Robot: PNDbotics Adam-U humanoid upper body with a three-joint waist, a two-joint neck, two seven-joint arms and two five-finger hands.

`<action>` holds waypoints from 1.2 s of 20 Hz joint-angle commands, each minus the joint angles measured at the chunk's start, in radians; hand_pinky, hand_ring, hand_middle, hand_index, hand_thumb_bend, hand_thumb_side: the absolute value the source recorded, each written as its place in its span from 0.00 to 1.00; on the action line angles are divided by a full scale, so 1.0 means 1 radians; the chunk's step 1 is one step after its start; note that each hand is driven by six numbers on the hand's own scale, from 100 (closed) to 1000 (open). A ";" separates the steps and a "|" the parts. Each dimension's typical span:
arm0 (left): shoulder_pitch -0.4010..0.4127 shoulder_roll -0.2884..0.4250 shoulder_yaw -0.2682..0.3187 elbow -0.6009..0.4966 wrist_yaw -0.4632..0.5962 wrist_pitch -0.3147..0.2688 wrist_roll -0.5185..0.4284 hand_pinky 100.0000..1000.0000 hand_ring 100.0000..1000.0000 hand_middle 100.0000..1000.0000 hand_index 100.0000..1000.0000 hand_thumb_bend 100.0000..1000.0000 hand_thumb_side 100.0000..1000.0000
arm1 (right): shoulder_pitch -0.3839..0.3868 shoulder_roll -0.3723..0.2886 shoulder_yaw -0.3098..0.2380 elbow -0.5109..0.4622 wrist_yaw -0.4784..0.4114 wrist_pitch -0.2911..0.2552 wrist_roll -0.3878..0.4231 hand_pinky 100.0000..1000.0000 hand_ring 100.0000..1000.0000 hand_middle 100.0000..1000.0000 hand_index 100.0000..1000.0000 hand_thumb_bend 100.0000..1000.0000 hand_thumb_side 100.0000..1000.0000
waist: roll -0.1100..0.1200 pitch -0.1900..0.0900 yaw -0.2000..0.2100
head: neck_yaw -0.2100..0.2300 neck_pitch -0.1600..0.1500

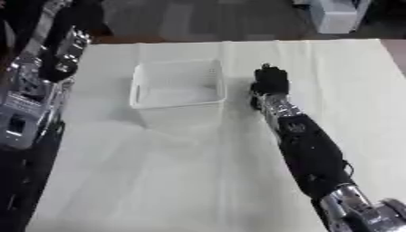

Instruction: Pick up objects on the table and place them in the box.

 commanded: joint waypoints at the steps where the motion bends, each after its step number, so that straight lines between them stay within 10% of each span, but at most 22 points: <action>1: -0.011 0.008 0.002 -0.012 0.005 -0.004 -0.002 0.77 0.72 0.83 0.92 0.00 0.78 | -0.009 -0.006 -0.008 0.008 -0.023 0.009 -0.075 0.00 0.00 0.00 0.00 0.13 0.00 | 0.001 -0.009 -0.001 | 0.000 -0.004; 24: -0.006 0.008 0.003 -0.010 0.006 -0.002 -0.006 0.77 0.72 0.83 0.92 0.00 0.78 | -0.033 -0.043 0.009 -0.208 -0.099 0.024 -0.106 0.00 0.00 0.00 0.00 0.08 0.00 | 0.000 -0.015 -0.002 | 0.005 -0.004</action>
